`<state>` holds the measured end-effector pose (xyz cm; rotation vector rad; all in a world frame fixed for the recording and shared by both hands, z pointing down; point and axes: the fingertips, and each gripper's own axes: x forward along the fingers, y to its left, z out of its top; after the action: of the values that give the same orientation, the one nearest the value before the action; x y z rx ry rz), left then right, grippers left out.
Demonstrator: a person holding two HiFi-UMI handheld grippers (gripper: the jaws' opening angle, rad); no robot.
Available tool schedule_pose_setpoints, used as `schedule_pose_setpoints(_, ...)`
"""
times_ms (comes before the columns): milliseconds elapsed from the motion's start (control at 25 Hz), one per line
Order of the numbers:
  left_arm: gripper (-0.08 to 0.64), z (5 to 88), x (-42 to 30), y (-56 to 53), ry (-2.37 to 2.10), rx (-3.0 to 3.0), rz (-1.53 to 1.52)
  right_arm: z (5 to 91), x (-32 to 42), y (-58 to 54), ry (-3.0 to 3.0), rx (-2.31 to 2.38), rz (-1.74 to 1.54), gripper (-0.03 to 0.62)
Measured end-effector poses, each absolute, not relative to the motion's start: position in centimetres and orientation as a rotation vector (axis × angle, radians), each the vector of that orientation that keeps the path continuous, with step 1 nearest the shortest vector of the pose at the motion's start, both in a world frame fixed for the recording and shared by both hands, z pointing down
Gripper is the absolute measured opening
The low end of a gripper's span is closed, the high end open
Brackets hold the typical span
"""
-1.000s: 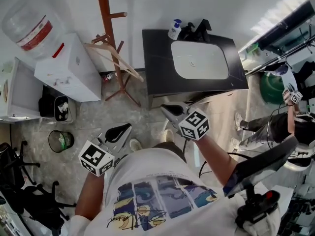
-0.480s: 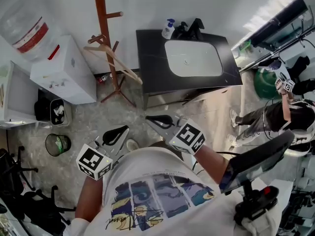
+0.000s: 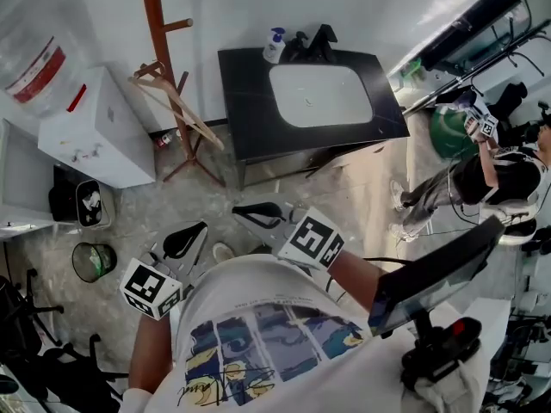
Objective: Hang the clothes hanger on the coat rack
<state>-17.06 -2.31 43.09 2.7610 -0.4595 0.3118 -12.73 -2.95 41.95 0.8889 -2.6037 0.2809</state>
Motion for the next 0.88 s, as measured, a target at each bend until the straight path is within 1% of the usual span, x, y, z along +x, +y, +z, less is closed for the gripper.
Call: schedule_pose_setpoints(880, 0.006, 43.1, -18.8, -2.4, -0.518, 2.751, 0.307, 41.7, -15.0, -3.3, -2.605, 0.803, 0.235, 0.002)
